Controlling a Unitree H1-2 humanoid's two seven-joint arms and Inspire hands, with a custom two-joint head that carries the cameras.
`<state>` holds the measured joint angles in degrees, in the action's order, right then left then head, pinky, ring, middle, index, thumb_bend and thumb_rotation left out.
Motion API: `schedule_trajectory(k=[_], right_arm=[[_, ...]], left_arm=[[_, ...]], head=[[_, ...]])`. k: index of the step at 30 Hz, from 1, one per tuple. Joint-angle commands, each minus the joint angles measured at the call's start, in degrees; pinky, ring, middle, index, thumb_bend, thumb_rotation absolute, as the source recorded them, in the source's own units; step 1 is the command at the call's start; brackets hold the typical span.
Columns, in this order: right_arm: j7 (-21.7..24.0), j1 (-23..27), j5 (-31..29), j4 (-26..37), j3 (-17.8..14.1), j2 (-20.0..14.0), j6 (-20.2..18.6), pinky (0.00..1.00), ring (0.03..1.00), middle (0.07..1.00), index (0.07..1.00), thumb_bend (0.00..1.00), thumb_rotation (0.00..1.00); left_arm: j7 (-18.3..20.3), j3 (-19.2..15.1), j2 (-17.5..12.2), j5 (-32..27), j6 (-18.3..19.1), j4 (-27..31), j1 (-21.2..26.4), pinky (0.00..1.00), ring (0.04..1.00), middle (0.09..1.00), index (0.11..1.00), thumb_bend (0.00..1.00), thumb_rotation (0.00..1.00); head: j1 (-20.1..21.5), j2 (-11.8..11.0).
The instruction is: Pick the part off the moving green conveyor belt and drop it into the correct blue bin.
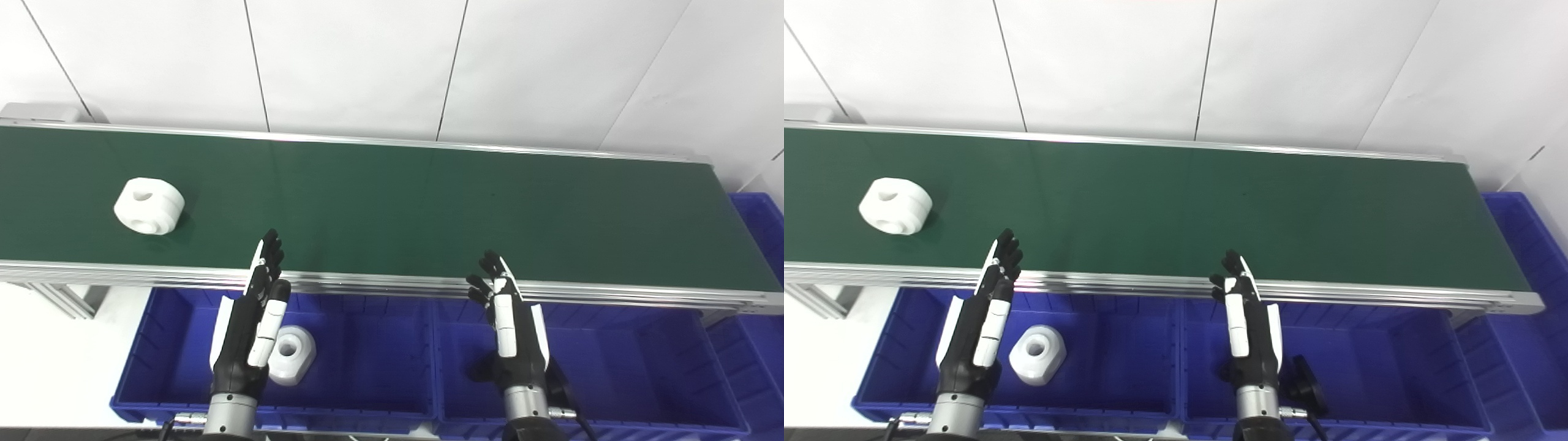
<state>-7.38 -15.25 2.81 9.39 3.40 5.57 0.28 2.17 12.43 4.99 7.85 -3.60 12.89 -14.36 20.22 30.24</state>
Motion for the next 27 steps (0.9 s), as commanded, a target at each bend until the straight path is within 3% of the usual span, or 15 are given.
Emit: schedule_trajectory(k=[1,5,16,27], right_arm=[[0.59,0.24,-0.38,0.48,-0.26,-0.15,3.78,0.83,0.845,0.917,0.923,0.75,1.00],[0.81,0.00,-0.70,-0.04,-0.65,-0.41,4.35,0.82,0.850,0.922,0.929,0.77,1.00],[2.27,-0.73,-2.68,-2.11,-2.00,-2.54,7.40,0.85,0.857,0.926,0.941,0.77,1.00],[3.99,-0.75,-4.92,-2.92,-3.26,-3.68,8.83,0.86,0.860,0.928,0.939,0.79,1.00]], left_arm=[[-0.81,0.37,0.55,0.59,-2.50,-0.11,0.66,1.00,0.981,1.000,1.000,0.50,0.94],[-0.85,0.63,0.72,0.50,-3.58,-0.97,0.71,1.00,0.978,1.000,1.000,0.44,0.92],[-1.58,2.56,1.49,2.23,-3.46,-1.95,-0.02,0.99,0.970,1.000,1.000,0.45,0.89],[-2.84,4.02,2.91,3.96,-2.49,-2.17,-0.59,0.94,0.959,1.000,1.000,0.43,0.84]], head=[[-0.96,-0.59],[-2.37,-1.49],[-7.94,-3.49],[-12.12,-3.17]])
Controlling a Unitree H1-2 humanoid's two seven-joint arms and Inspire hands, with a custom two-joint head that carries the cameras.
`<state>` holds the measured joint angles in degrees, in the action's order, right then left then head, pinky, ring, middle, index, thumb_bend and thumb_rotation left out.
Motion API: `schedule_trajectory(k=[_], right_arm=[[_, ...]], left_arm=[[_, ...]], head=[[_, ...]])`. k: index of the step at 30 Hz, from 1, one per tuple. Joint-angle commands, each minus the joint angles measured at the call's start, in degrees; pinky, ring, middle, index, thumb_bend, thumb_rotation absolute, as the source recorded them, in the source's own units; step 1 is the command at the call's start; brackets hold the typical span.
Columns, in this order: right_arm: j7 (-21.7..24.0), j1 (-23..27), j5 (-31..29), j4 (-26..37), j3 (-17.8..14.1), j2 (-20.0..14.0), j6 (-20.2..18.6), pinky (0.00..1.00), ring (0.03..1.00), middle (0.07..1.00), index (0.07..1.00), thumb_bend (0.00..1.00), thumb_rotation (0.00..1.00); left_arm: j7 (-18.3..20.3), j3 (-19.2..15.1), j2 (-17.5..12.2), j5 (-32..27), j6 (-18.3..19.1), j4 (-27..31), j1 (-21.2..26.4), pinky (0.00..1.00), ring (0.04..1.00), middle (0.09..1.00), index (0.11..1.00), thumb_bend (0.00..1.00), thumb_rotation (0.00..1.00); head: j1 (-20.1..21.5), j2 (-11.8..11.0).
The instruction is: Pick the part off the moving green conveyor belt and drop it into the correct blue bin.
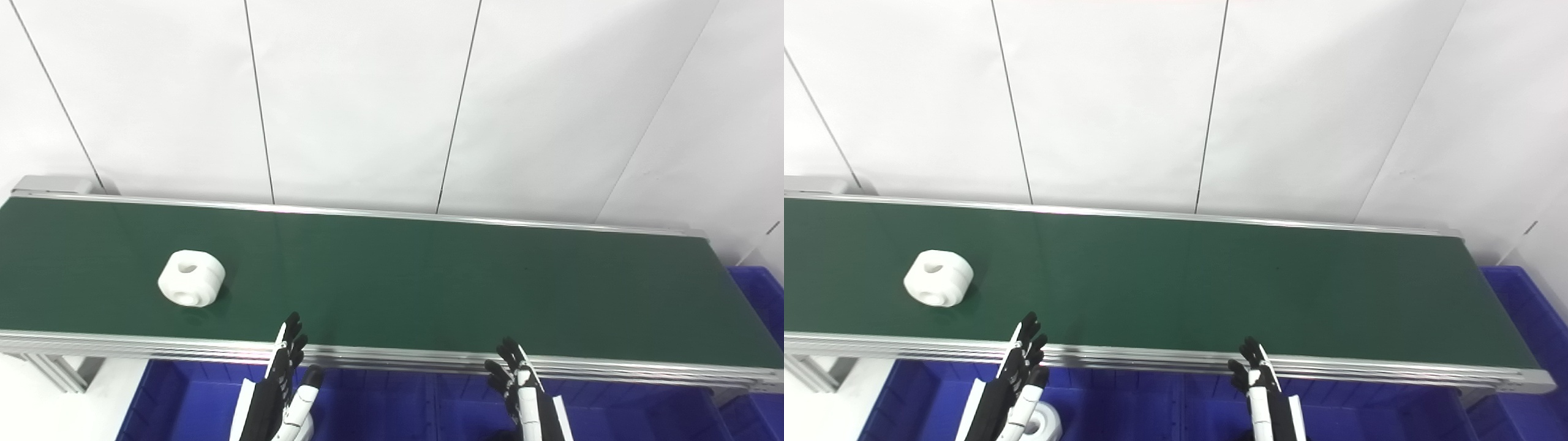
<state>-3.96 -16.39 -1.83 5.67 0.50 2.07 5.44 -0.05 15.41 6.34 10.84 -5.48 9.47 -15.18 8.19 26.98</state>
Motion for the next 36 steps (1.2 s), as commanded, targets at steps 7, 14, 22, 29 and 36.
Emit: schedule_trajectory(k=[7,14,22,29,36], right_arm=[[1.73,-0.06,-1.68,1.29,-1.25,-1.83,3.92,0.90,0.876,0.941,0.952,0.77,1.00],[3.59,-0.14,-4.74,-0.32,-2.62,-2.92,4.90,0.88,0.892,0.951,0.960,0.73,1.00],[4.40,1.24,-4.53,-3.44,-2.72,-2.98,7.14,0.87,0.875,0.938,0.955,0.70,1.00],[4.34,3.04,-3.39,-5.94,-2.30,-2.93,8.45,0.86,0.863,0.926,0.943,0.74,1.00],[4.38,3.22,-2.89,-6.73,-2.23,-3.35,8.86,0.84,0.857,0.926,0.938,0.77,1.00]], left_arm=[[-0.90,2.02,2.35,2.42,-0.23,1.85,0.21,0.90,0.943,1.000,1.000,0.39,0.79],[-2.54,2.68,3.12,4.37,-1.46,0.91,0.22,0.81,0.892,0.986,1.000,0.35,0.71],[-1.63,1.79,0.41,3.06,-5.02,0.10,3.57,0.79,0.897,0.971,1.000,0.54,0.50],[1.01,-1.14,-9.06,10.95,-8.83,0.29,17.82,0.78,0.874,0.871,0.891,0.93,0.29],[4.80,2.14,-18.22,25.49,-8.12,-4.43,31.98,0.73,0.802,0.859,0.816,0.97,0.25]], head=[[-5.00,1.48],[-7.10,0.11],[-7.78,-0.81],[-7.21,-0.97],[-6.84,-1.24]])
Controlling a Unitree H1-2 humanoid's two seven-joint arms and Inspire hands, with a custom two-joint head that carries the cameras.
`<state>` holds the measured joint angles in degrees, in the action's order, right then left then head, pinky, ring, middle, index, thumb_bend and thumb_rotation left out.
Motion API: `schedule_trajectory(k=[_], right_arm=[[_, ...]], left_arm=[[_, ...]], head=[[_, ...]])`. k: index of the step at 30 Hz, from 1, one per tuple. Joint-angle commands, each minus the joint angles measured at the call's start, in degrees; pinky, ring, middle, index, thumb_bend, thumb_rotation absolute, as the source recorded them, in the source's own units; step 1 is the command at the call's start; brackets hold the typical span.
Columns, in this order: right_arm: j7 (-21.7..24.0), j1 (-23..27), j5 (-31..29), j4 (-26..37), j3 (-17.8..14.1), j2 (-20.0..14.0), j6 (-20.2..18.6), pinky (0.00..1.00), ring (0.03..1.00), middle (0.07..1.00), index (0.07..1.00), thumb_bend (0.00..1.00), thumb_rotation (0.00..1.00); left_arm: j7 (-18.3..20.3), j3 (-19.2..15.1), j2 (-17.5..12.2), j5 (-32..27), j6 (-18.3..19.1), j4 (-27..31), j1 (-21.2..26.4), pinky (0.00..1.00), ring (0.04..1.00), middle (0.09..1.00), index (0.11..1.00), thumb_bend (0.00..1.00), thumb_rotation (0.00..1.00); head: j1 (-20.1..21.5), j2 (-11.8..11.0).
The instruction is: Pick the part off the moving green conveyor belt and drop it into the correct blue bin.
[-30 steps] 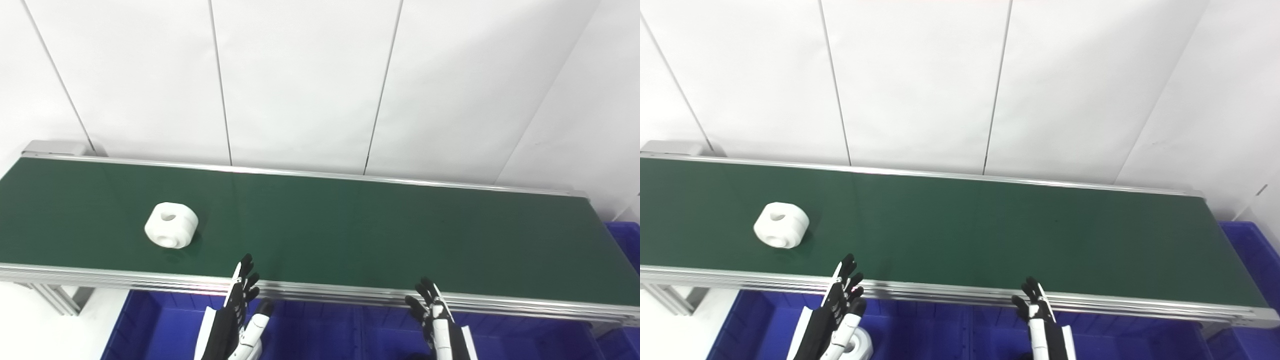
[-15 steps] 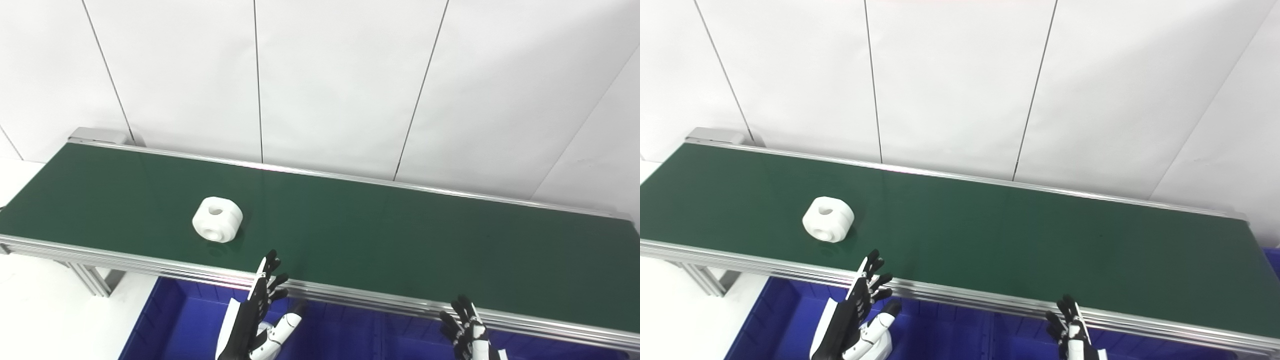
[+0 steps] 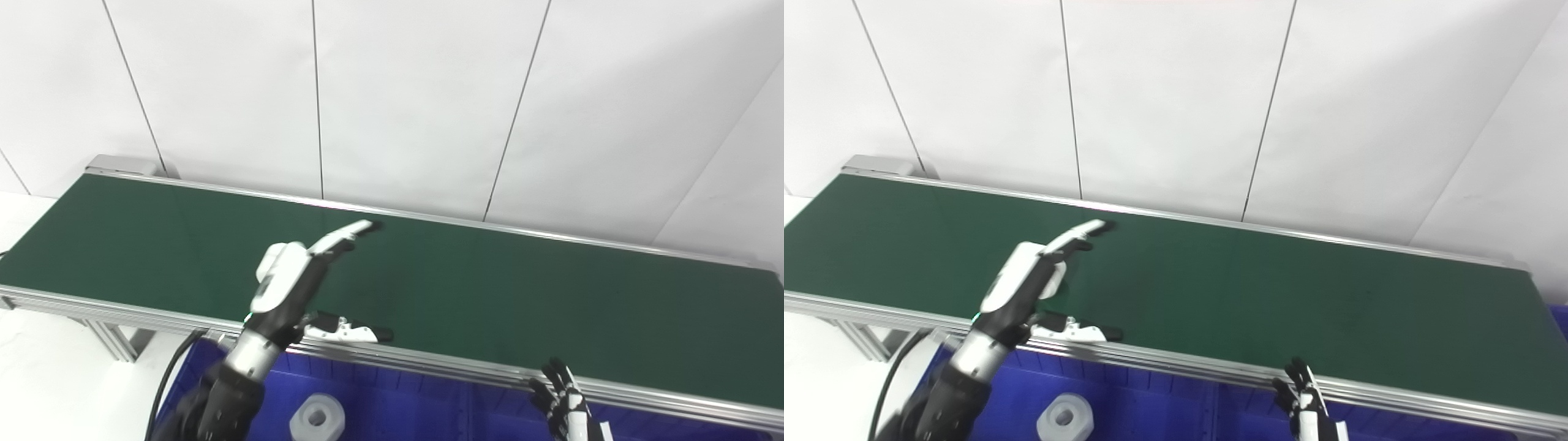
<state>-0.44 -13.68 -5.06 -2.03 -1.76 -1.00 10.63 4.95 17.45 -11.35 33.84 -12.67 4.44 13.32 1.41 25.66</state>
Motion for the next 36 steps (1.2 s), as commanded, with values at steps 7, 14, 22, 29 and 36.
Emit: schedule_trajectory(k=[7,14,22,29,36], right_arm=[[0.99,0.44,0.70,0.82,0.30,-0.30,3.92,0.82,0.848,0.923,0.932,0.79,1.00],[0.55,0.39,1.63,1.82,0.89,0.26,3.24,0.79,0.831,0.900,0.915,0.80,1.00],[0.43,0.07,2.79,2.67,1.43,0.21,2.67,0.77,0.825,0.892,0.915,0.79,1.00],[0.58,-0.23,3.19,3.48,2.04,0.07,1.88,0.77,0.826,0.893,0.916,0.79,1.00],[0.63,-0.64,3.95,4.11,2.72,-0.04,1.92,0.76,0.822,0.899,0.921,0.79,1.00]], left_arm=[[2.61,1.96,-2.60,10.45,0.92,-4.37,13.31,0.75,0.801,0.850,0.801,1.00,0.20],[2.30,3.97,-2.23,14.08,1.99,-12.23,18.39,0.85,0.861,0.879,0.823,1.00,0.21],[0.00,5.16,-0.38,15.25,2.54,-22.08,22.14,0.89,0.881,0.883,0.836,0.99,0.21],[-0.72,6.36,1.51,15.62,6.01,-28.06,22.82,0.94,0.904,0.900,0.864,0.96,0.23],[-1.95,8.06,1.94,16.30,8.33,-31.25,22.75,0.93,0.907,0.906,0.883,0.95,0.24]], head=[[0.55,0.21],[1.56,0.43],[2.04,0.80],[2.63,1.32],[3.03,1.64]])
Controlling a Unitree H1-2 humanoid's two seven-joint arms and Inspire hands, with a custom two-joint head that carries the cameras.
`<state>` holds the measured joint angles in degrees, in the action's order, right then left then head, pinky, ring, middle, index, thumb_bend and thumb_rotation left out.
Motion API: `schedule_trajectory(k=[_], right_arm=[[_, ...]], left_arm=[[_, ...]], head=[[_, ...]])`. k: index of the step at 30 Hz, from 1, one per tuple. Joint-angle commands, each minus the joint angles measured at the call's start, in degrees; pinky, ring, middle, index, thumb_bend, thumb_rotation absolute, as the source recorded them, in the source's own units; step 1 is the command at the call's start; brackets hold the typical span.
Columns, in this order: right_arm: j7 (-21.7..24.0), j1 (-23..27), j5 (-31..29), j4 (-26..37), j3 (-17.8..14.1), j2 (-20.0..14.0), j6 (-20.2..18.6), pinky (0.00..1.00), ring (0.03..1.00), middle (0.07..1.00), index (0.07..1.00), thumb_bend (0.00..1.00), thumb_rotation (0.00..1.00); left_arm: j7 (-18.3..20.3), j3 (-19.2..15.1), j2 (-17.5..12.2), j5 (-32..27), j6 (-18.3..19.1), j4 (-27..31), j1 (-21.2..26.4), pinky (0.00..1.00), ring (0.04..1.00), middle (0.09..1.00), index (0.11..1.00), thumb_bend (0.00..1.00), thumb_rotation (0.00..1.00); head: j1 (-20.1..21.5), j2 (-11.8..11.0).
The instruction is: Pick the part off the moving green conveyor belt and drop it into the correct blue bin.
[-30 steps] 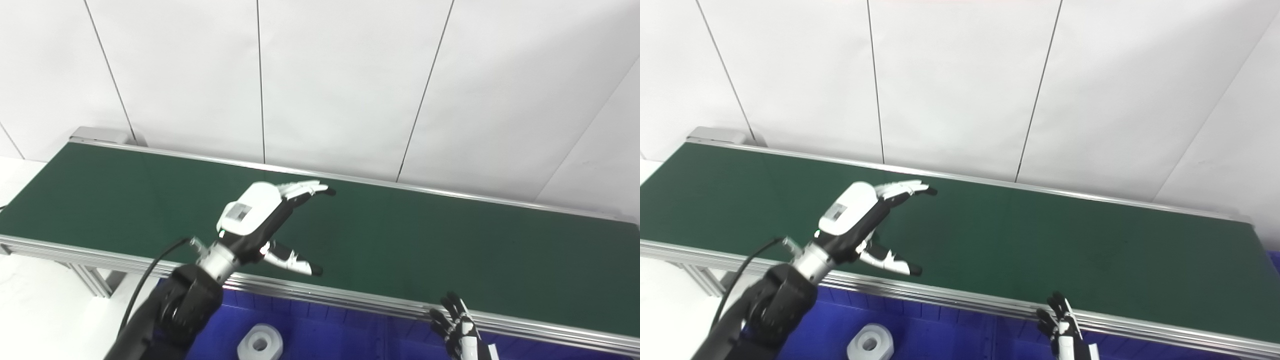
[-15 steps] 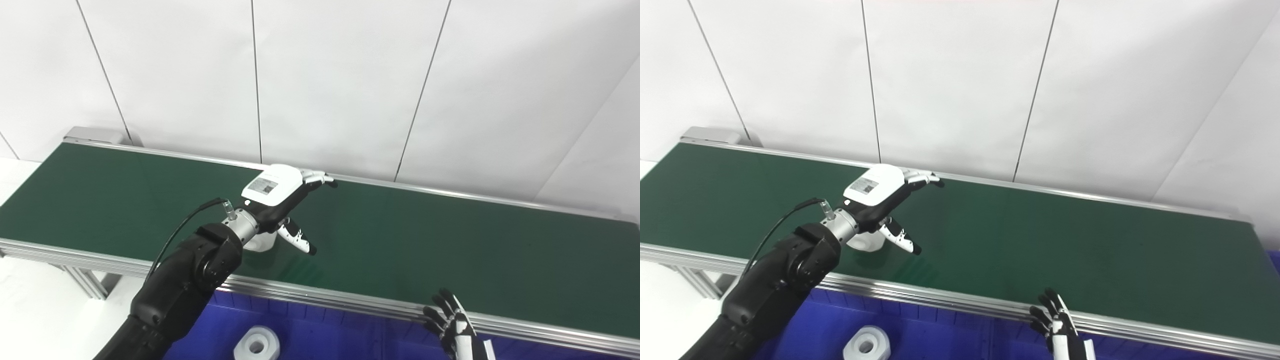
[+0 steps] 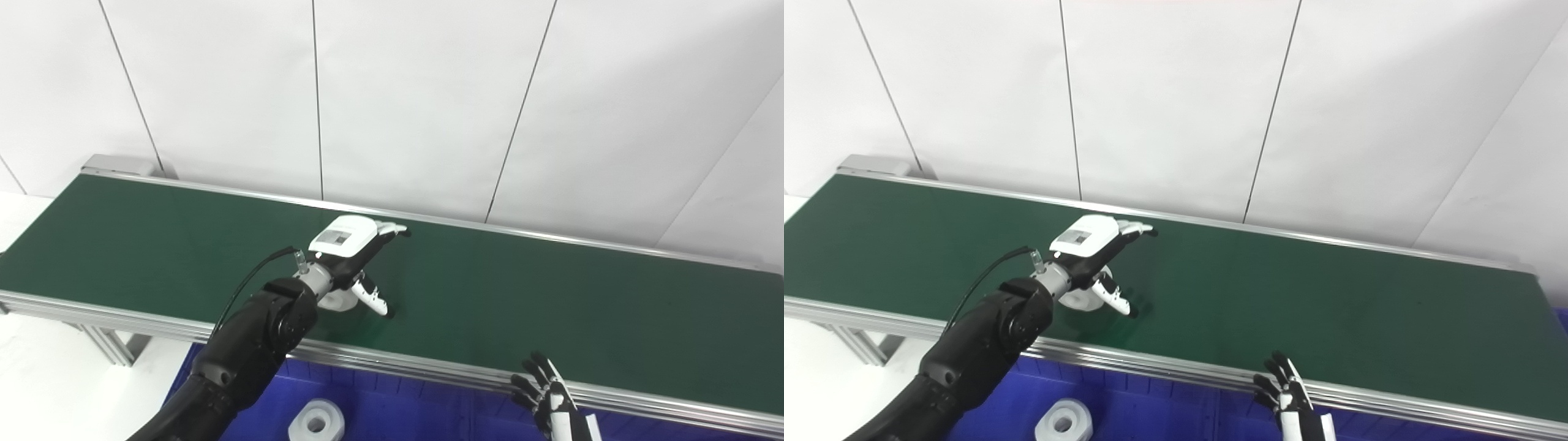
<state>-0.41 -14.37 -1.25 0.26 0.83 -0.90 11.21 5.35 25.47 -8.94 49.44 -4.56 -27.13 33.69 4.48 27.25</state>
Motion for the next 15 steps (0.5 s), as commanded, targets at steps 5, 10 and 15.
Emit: schedule_trajectory(k=[5,10,15], right_arm=[[0.81,-0.08,-0.43,2.37,0.40,0.10,0.90,0.75,0.818,0.896,0.918,0.79,0.99],[1.09,-0.13,-0.68,2.98,0.88,0.04,0.00,0.79,0.828,0.908,0.929,0.80,0.99],[1.31,-0.33,-0.79,3.76,1.44,-0.13,-0.62,0.81,0.837,0.918,0.936,0.79,0.98]], left_arm=[[0.29,1.16,-1.06,-0.04,1.23,-1.71,4.01,0.94,0.911,0.900,0.894,0.94,0.25],[3.62,2.50,-1.86,-0.36,1.78,-2.76,5.73,0.91,0.886,0.882,0.891,0.95,0.25],[4.72,5.29,-2.80,2.54,2.85,-3.38,7.88,0.92,0.895,0.891,0.889,0.95,0.26]], head=[[0.11,0.31],[0.33,0.41],[0.53,0.65]])
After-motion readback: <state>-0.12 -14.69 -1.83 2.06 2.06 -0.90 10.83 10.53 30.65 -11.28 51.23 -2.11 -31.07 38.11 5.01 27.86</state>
